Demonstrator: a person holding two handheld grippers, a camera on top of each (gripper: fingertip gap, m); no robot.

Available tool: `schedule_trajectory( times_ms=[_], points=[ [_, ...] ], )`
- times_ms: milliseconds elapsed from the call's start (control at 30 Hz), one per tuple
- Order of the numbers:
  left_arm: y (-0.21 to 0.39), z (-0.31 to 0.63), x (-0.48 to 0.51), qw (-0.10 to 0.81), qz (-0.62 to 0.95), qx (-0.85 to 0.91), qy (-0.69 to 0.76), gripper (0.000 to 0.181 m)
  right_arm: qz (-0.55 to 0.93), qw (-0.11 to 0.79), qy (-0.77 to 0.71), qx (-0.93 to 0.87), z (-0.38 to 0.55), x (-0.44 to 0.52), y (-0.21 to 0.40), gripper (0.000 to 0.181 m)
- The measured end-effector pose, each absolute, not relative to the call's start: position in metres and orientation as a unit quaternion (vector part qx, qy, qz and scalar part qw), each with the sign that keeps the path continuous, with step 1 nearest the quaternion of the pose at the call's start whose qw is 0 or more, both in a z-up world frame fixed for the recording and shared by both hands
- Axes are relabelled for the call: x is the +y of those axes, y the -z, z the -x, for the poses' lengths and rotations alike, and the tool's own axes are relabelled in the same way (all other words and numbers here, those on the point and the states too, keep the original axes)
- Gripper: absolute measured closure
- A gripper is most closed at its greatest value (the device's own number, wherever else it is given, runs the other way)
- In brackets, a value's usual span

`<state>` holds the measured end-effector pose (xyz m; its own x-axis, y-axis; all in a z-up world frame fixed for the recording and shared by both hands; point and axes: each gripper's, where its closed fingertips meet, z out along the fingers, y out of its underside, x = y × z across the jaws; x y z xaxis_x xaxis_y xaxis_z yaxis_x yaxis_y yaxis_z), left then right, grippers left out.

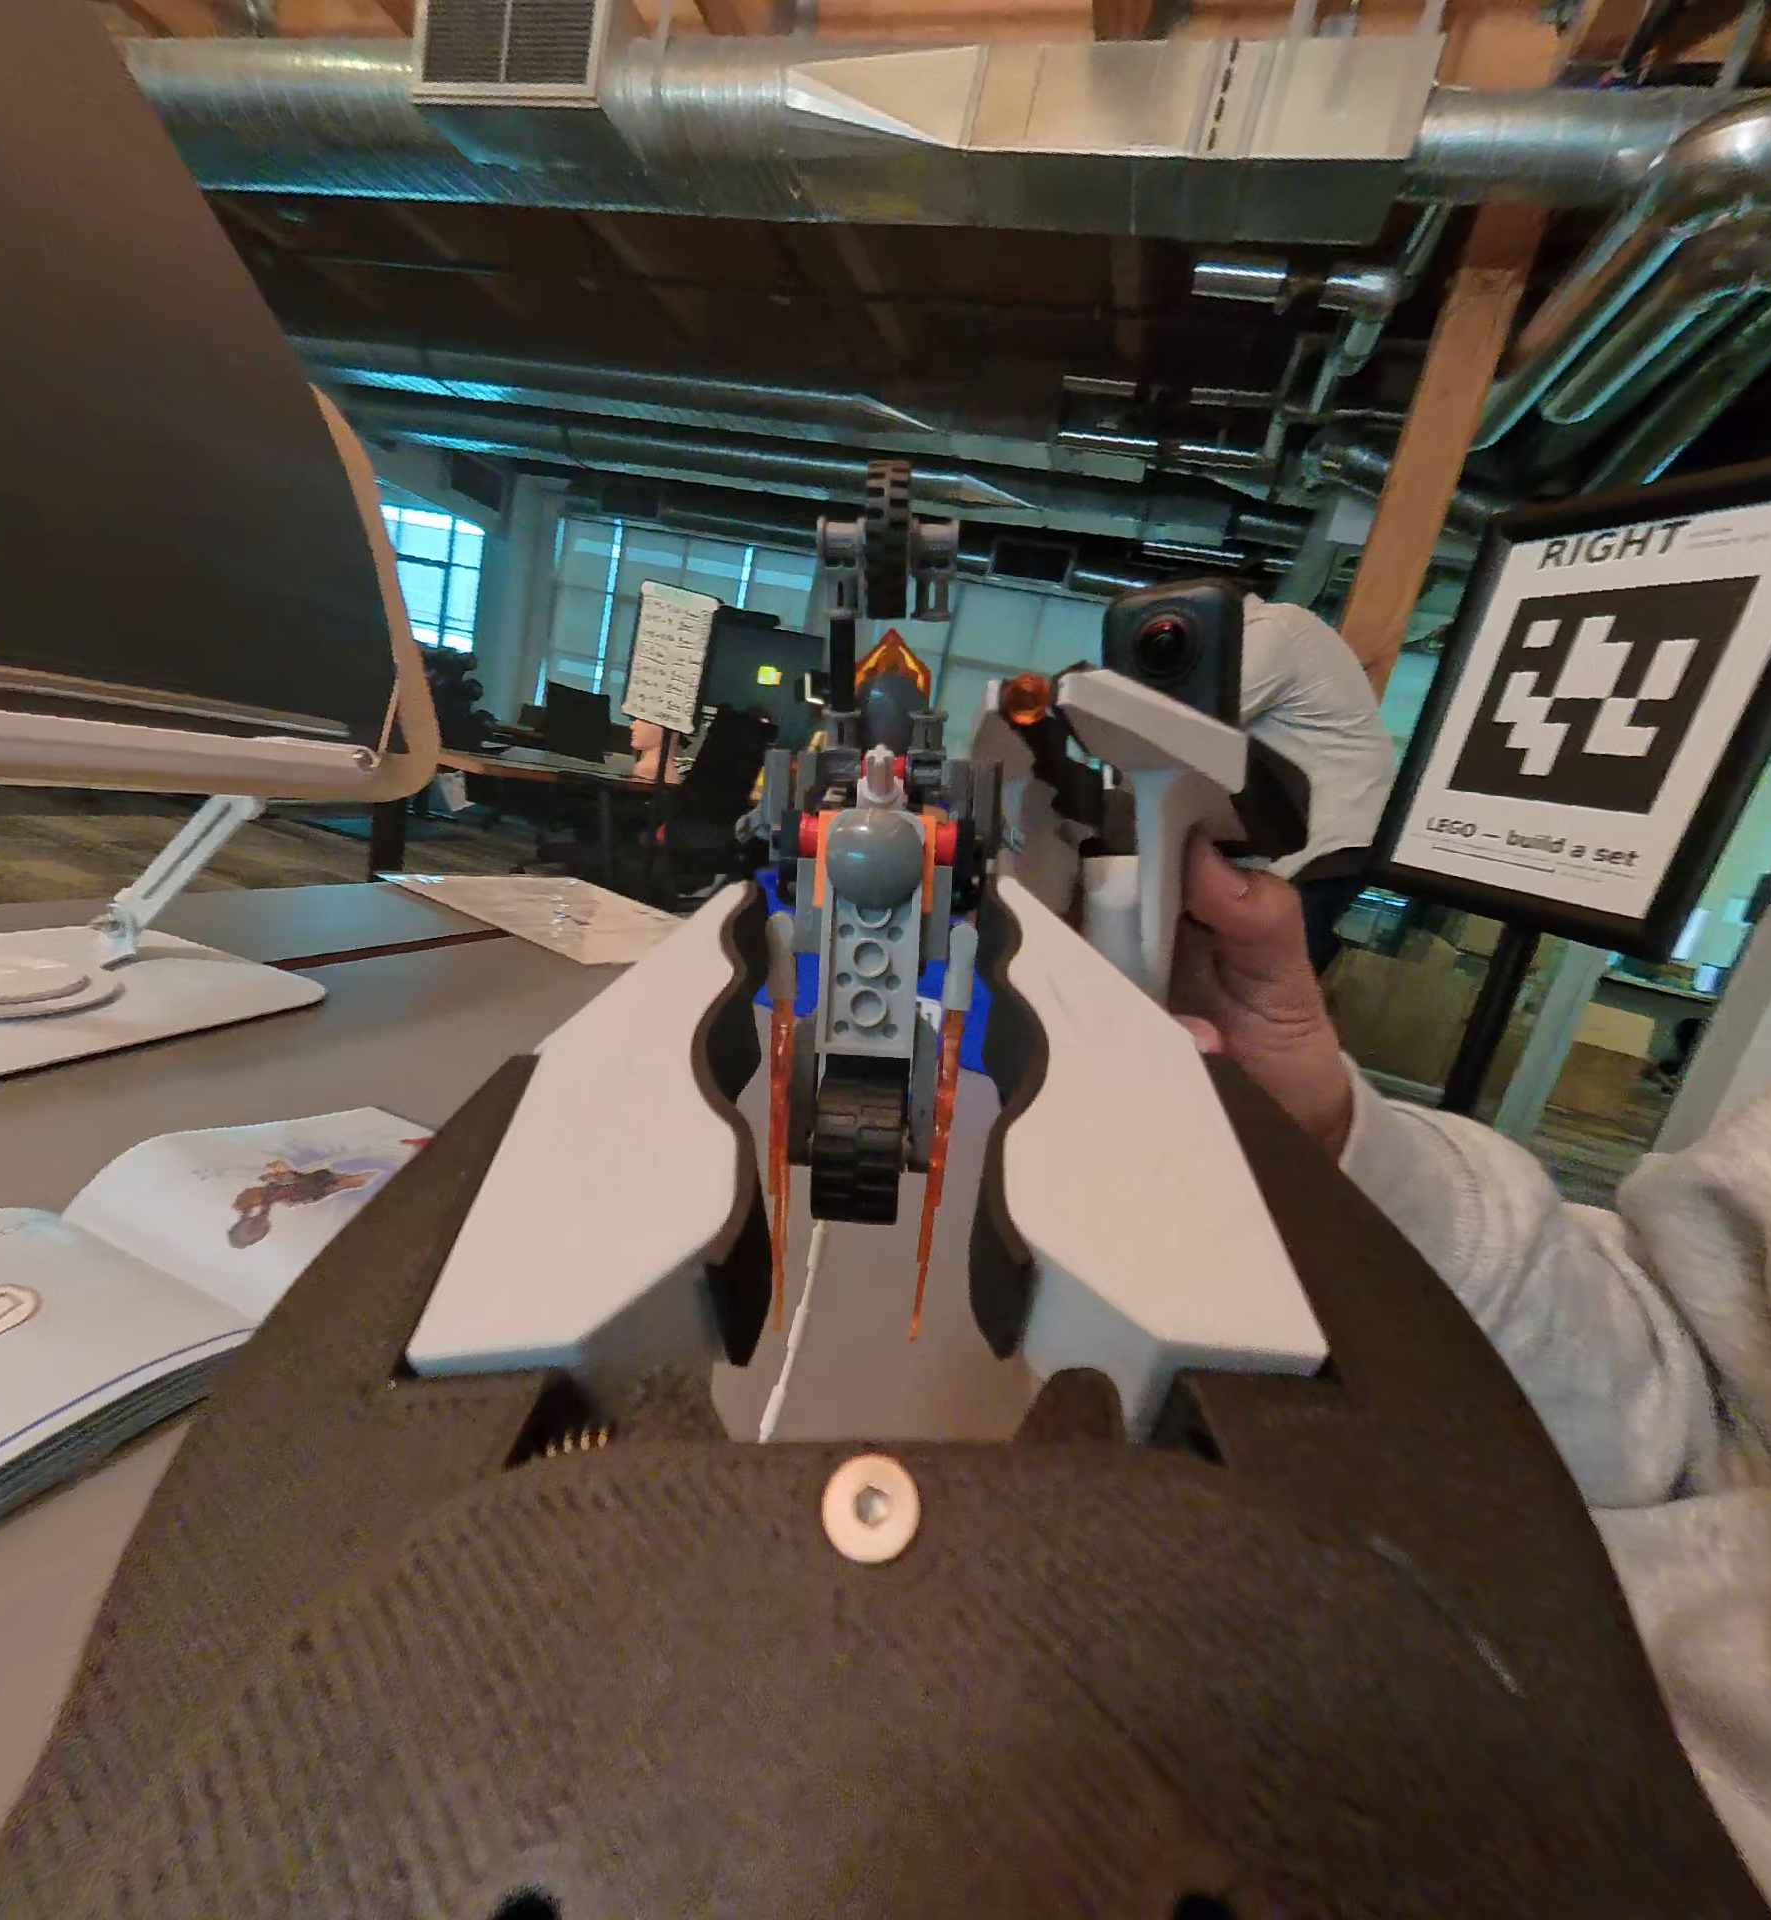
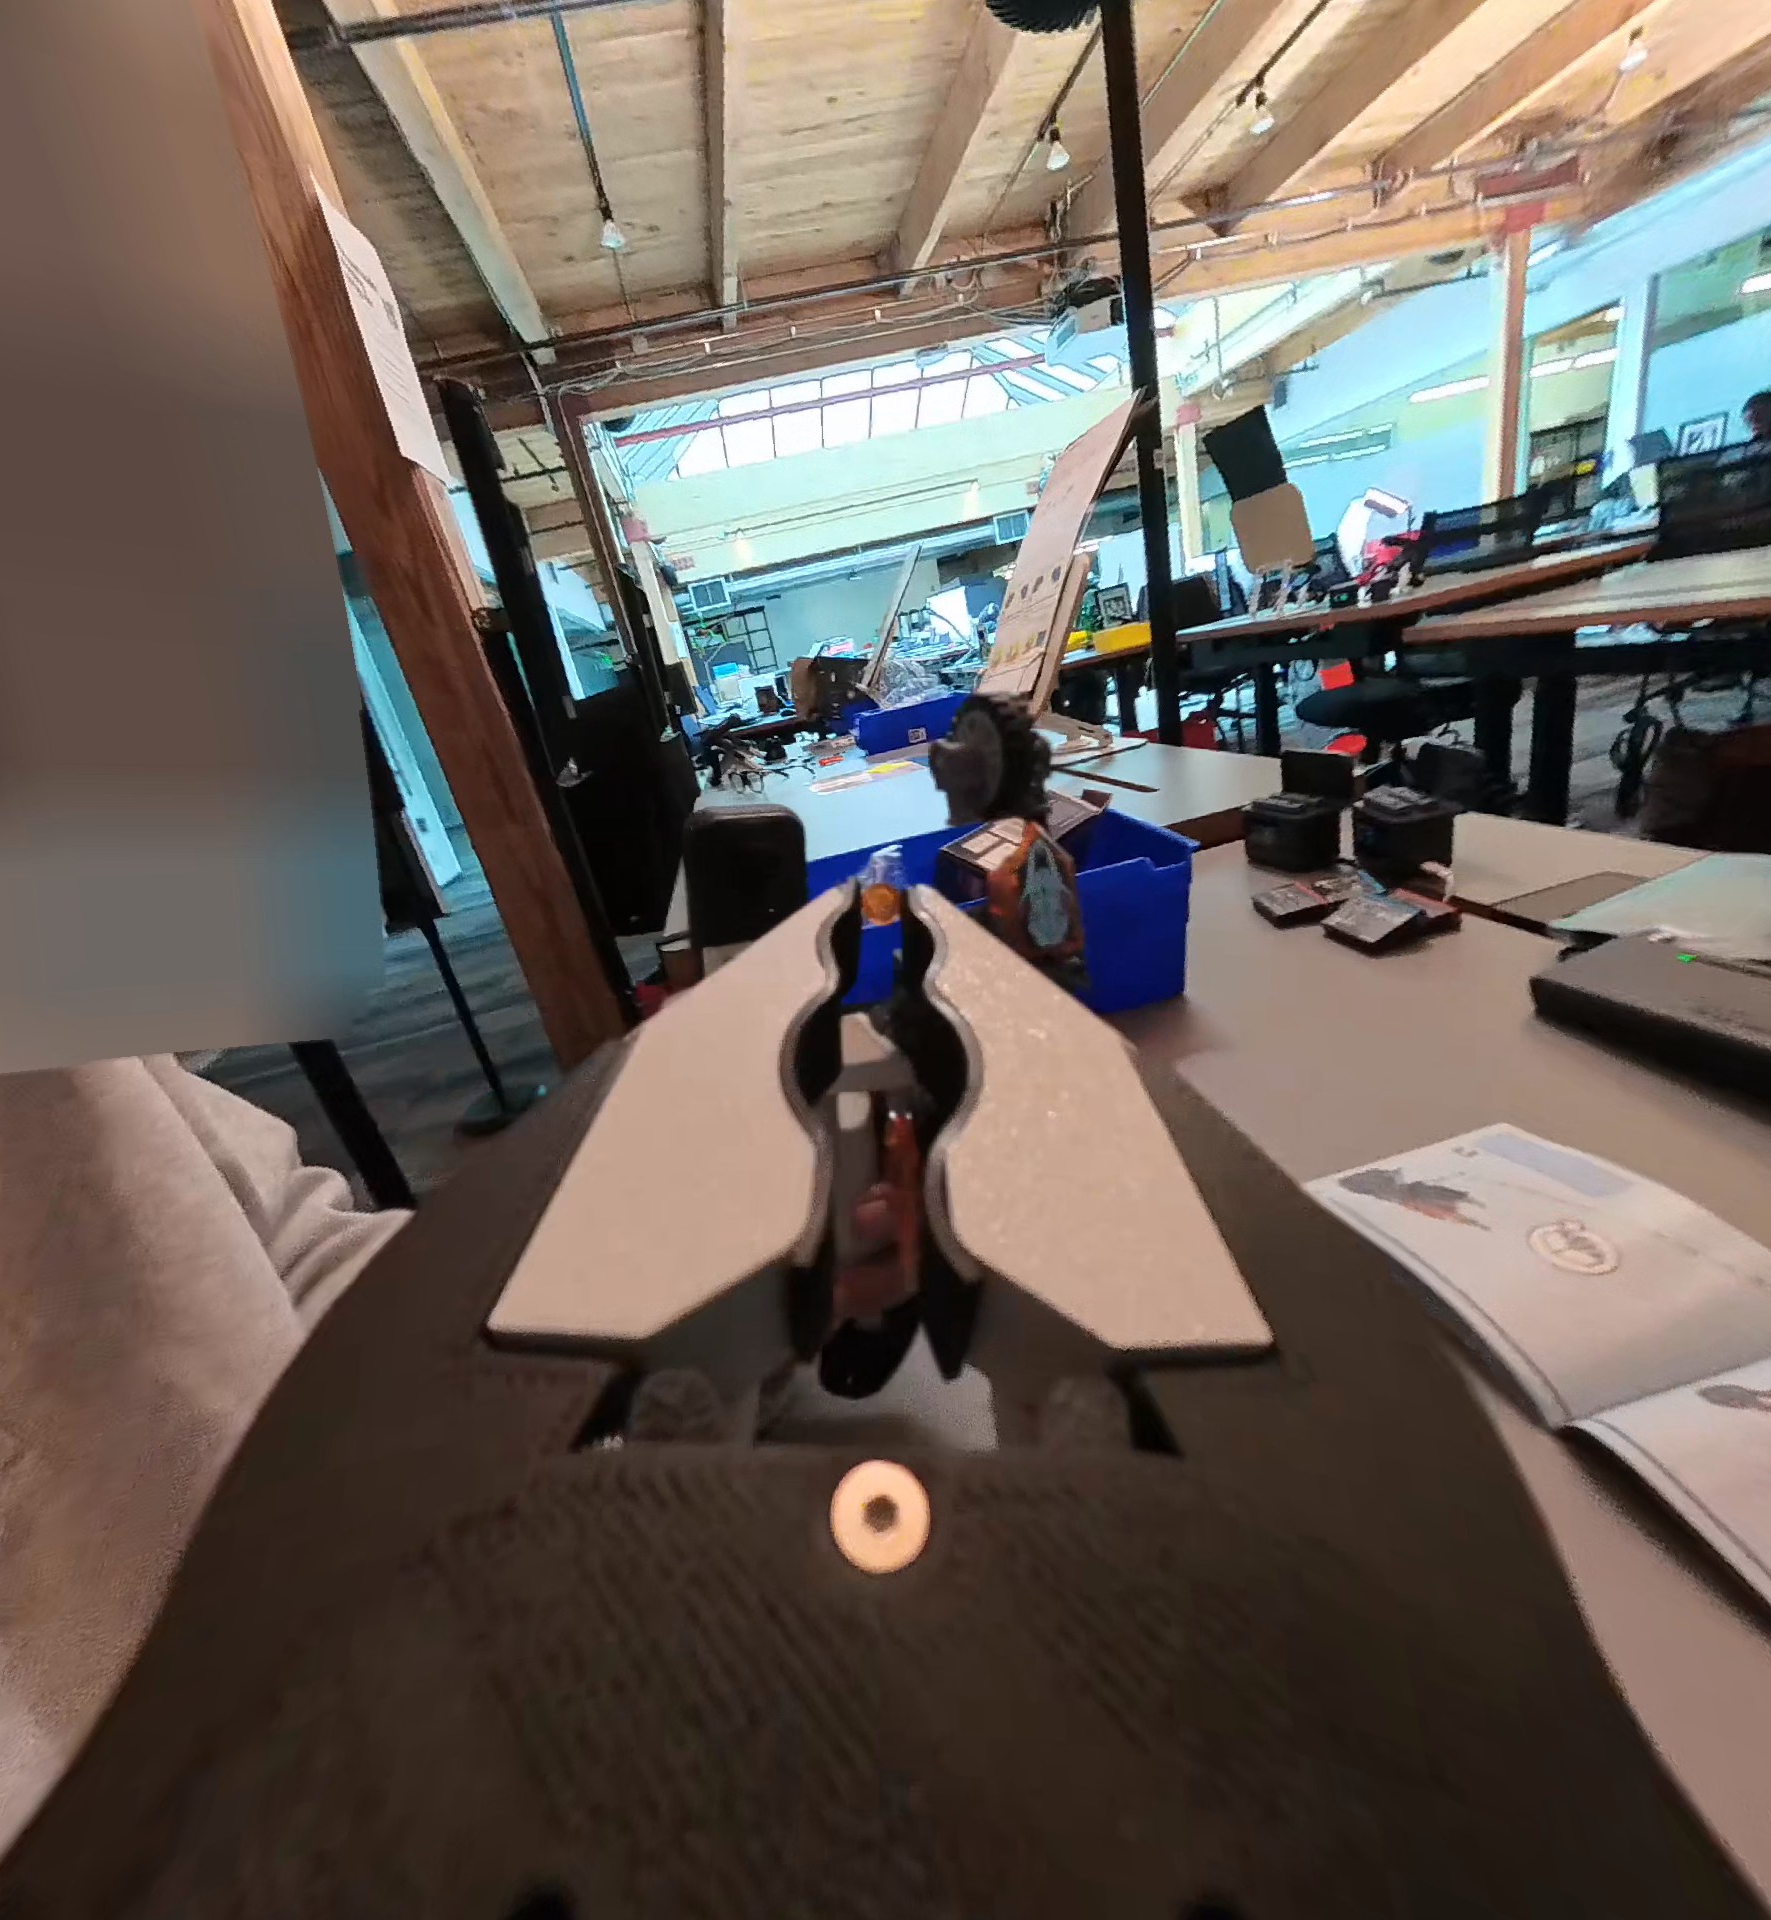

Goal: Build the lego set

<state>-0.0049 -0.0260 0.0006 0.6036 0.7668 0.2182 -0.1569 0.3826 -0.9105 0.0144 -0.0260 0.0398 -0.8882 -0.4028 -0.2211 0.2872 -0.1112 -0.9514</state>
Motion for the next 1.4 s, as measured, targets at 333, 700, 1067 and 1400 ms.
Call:
schedule_trajectory(
  times_ms=[333,700,1067,1400],
  points=[
    [-0.003,0.003,-0.026,0.769,0.464,-0.32,-0.302,0.144,0.076,0.156,0.736,0.655,-0.007,-0.024,-0.034,0.177],
    [0.024,0.014,-0.003,0.642,0.595,-0.309,-0.372,0.144,0.332,-0.189,0.481,0.789,-0.002,0.011,-0.005,0.177],
    [0.034,0.014,0.018,0.608,0.636,-0.28,-0.384,0.143,0.504,-0.331,0.232,0.763,0.003,0.03,0.016,0.176],
    [0.036,0.014,0.022,0.582,0.649,-0.268,-0.411,0.143,0.522,-0.31,0.165,0.777,0.005,0.032,0.025,0.176]
  ],
)
